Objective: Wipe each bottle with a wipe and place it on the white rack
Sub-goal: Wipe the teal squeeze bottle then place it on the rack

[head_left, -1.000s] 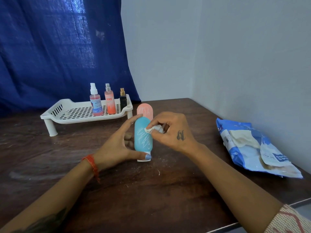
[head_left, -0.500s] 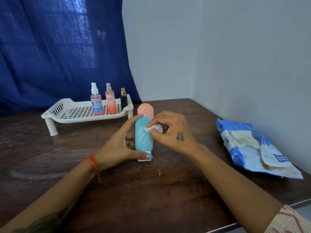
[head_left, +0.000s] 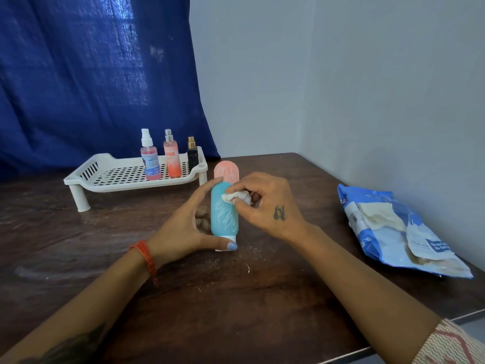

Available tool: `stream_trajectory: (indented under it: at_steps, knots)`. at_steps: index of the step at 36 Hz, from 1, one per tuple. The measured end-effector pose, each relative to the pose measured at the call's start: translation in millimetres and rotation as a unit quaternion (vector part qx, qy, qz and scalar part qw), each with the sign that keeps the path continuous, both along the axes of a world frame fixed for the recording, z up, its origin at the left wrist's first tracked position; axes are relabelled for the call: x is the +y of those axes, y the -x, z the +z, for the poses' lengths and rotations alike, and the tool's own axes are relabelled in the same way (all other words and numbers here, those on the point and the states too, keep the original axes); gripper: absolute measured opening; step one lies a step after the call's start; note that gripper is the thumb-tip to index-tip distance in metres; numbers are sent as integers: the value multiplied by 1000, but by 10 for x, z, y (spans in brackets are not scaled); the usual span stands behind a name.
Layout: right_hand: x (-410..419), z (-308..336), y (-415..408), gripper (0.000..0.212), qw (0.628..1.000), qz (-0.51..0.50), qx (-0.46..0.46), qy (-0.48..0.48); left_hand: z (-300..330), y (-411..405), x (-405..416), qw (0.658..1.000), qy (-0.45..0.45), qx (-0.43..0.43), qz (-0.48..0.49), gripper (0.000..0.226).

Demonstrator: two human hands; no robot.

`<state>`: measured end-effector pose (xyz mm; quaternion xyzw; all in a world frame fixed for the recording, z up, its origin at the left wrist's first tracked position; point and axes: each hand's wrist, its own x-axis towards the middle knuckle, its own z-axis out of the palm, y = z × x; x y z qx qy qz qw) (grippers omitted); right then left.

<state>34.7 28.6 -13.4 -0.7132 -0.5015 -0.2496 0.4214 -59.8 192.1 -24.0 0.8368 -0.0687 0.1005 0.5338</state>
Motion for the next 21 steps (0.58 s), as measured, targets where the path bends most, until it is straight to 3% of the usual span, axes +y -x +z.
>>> stream_trajectory:
  at_steps: [8,17,21]
  knots:
    - [14,22,55,21,999,45,2,6,-9,-8,8,1000,-2,7,-12,115]
    - [12,2,13,19,1000,-8,-15,-13,-13,0,-11,1000,-1,4,-17,112]
    - [35,14,54,19,999,30,-15,-14,-19,-4,-3,1000,-1,-1,-17,112]
